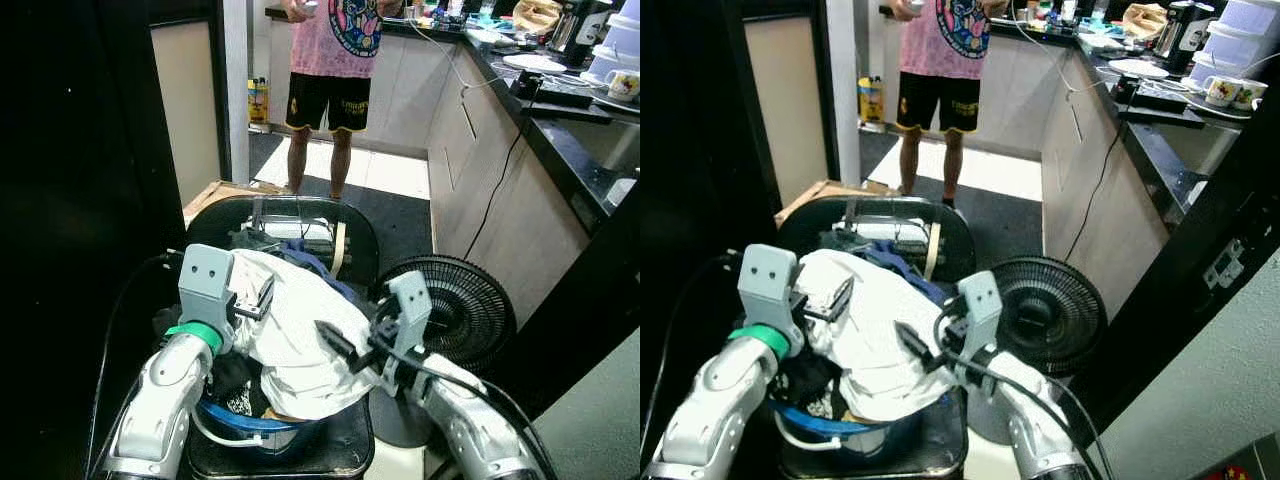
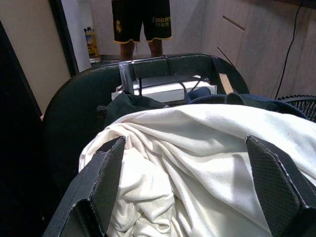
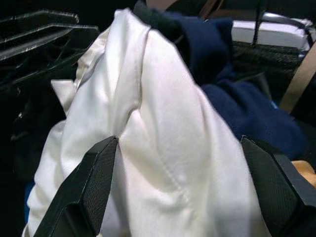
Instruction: Clothes washing
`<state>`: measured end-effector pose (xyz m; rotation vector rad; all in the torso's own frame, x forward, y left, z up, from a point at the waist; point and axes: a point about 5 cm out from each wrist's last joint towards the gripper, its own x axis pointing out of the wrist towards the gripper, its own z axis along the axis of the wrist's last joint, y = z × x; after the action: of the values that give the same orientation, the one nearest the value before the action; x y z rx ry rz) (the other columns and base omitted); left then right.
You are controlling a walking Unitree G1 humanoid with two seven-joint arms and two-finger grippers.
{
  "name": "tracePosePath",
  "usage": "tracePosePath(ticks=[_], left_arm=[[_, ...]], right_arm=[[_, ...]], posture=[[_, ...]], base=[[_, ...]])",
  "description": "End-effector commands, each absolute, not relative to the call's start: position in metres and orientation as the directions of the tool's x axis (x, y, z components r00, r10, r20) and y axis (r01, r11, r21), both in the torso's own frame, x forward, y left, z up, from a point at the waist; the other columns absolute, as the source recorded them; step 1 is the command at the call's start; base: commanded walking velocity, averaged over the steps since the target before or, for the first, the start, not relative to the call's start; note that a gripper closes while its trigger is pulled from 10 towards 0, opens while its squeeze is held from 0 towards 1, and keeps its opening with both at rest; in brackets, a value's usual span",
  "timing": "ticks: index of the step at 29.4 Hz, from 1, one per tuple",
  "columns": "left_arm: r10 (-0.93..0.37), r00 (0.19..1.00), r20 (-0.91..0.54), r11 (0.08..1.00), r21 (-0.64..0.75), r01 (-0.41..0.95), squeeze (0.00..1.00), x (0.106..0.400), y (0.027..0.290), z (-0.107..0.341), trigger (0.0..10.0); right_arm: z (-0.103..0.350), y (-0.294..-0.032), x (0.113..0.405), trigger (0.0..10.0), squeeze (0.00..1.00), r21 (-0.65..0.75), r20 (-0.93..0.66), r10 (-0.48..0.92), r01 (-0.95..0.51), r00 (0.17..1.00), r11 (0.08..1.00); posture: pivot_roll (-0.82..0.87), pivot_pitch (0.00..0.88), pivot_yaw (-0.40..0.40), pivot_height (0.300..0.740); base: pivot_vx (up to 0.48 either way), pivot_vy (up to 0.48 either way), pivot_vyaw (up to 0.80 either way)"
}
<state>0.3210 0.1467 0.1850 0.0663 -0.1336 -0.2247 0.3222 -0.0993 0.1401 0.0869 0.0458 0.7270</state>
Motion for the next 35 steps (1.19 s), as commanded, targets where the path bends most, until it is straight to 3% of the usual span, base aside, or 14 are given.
tracePosePath(ticks=[1, 6, 7, 8, 9, 10, 35], left_arm=[[-0.238, 0.966, 0.103, 0.969, 0.085, 0.230, 0.00, 0.319, 0.145, 0.180, 10.0], [-0.250, 0.963, 0.097, 0.966, 0.090, 0.242, 0.00, 0.317, 0.144, 0.178, 10.0], [-0.252, 0.963, 0.096, 0.965, 0.091, 0.244, 0.00, 0.317, 0.144, 0.178, 10.0], [-0.252, 0.963, 0.096, 0.965, 0.091, 0.244, 0.00, 0.317, 0.144, 0.178, 10.0], [-0.254, 0.963, 0.095, 0.965, 0.091, 0.246, 0.00, 0.317, 0.143, 0.178, 10.0], [-0.256, 0.962, 0.094, 0.965, 0.092, 0.248, 0.00, 0.317, 0.143, 0.178, 10.0], [-0.260, 0.961, 0.098, 0.963, 0.103, 0.250, 0.00, 0.318, 0.142, 0.178, 10.0]], right_arm=[[0.124, -0.102, 0.318, 10.0, 0.00, 0.101, -0.076, 0.655, -0.648, 0.752, 0.755], [0.119, -0.105, 0.318, 10.0, 0.00, 0.118, -0.091, 0.626, -0.616, 0.775, 0.779], [0.120, -0.106, 0.318, 9.1, 0.00, 0.125, -0.081, 0.624, -0.613, 0.777, 0.780], [0.120, -0.106, 0.318, 9.1, 0.00, 0.125, -0.081, 0.624, -0.613, 0.777, 0.780], [0.121, -0.107, 0.319, 5.5, 0.00, 0.128, -0.072, 0.625, -0.614, 0.777, 0.779], [0.123, -0.107, 0.319, 0.0, 0.00, 0.134, -0.060, 0.630, -0.619, 0.774, 0.774], [0.148, -0.110, 0.326, 0.0, 0.00, 0.152, 0.060, 0.617, -0.618, 0.785, 0.771]], posture=[[0.00, 0.055, -0.031, 0.740], [0.00, 0.050, -0.029, 0.740], [0.00, 0.048, -0.027, 0.740], [0.00, 0.048, -0.027, 0.740], [0.00, 0.045, -0.026, 0.740], [0.00, 0.044, -0.025, 0.740], [0.00, 0.046, -0.025, 0.740]], base=[[0.000, 0.000, 0.00], [0.000, 0.000, 0.00], [0.000, 0.000, 0.00], [0.000, 0.000, 0.00], [0.000, 0.000, 0.00], [0.000, 0.000, 0.00], [0.000, 0.000, 0.00]])
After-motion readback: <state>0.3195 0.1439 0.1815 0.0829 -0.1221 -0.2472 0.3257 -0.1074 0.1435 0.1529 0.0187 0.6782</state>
